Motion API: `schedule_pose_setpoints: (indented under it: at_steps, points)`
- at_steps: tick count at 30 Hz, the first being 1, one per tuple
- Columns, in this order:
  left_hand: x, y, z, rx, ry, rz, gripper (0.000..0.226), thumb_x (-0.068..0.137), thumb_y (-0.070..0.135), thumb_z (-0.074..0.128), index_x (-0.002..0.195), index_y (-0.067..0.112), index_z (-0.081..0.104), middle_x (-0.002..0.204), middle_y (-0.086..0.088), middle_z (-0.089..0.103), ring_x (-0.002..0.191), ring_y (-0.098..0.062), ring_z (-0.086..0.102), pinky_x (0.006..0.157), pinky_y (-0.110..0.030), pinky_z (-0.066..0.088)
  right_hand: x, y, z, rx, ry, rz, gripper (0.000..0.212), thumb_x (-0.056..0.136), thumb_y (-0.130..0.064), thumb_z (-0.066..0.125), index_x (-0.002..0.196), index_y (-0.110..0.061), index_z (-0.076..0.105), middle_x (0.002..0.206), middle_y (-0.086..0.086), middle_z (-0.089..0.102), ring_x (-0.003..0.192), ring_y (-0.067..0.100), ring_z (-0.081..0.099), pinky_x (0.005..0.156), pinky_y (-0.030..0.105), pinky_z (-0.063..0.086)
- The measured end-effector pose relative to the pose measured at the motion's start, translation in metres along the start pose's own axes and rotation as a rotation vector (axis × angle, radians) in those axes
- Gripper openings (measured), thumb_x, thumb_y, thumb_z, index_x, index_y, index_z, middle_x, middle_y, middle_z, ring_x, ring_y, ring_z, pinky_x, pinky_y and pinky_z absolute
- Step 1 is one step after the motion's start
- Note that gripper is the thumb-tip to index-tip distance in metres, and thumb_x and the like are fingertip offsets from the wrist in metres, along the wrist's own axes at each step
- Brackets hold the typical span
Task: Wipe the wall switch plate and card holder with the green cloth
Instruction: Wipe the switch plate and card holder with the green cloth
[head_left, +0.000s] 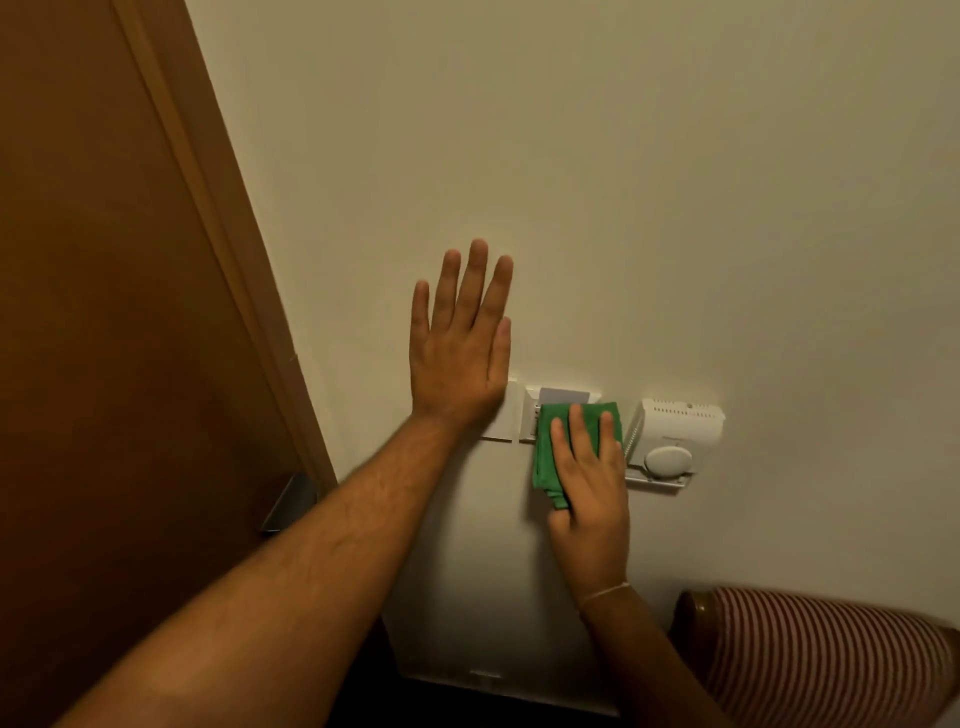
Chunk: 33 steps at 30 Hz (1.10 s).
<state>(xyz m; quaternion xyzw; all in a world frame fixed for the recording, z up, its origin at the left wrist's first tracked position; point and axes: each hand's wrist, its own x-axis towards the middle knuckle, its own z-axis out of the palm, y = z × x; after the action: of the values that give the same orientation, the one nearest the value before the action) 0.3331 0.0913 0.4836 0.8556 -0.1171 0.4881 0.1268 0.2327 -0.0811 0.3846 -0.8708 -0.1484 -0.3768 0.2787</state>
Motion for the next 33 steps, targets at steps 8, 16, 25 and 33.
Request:
schedule_pose_setpoints:
  at_steps: [8,16,25,33]
  points:
    - [0.007,-0.016,0.016,0.043,0.044,0.105,0.066,0.120,0.041,0.021,0.177,0.031,-0.012,0.183,0.004,-0.027,0.172,-0.021,-0.023,0.139,-0.046,-0.016,-0.014,0.025,0.044,-0.132,0.092,0.024,0.057,0.093,-0.004,0.054,0.149,-0.001,0.048,0.161,0.018,0.038,0.162,0.025,0.001,0.133,0.046,0.005]
    - [0.006,-0.016,0.017,0.041,0.087,0.105,0.080,0.118,0.036,0.039,0.174,0.034,-0.018,0.179,0.008,-0.031,0.169,-0.018,-0.026,0.139,-0.049,-0.010,-0.007,0.030,0.046,-0.005,0.196,0.007,0.045,0.112,-0.017,0.029,0.150,0.000,0.046,0.164,0.009,0.033,0.160,0.034,0.013,0.126,0.065,0.021]
    - [0.007,-0.018,0.019,0.038,0.105,0.133,0.072,0.119,0.036,0.030,0.174,0.033,-0.016,0.183,0.003,-0.016,0.169,-0.019,-0.023,0.139,-0.051,-0.006,-0.023,0.034,0.055,-0.061,0.174,0.016,0.041,0.110,-0.010,0.035,0.144,0.005,0.053,0.156,0.021,0.045,0.161,0.026,0.008,0.128,0.058,0.016]
    - [0.007,-0.018,0.020,0.036,0.110,0.106,0.078,0.118,0.034,0.039,0.174,0.033,-0.014,0.188,0.004,-0.012,0.169,-0.019,-0.022,0.139,-0.051,-0.006,-0.018,0.031,0.054,-0.058,0.170,0.026,0.044,0.106,-0.003,0.038,0.148,0.001,0.050,0.160,0.017,0.040,0.160,0.029,0.009,0.129,0.057,0.013]
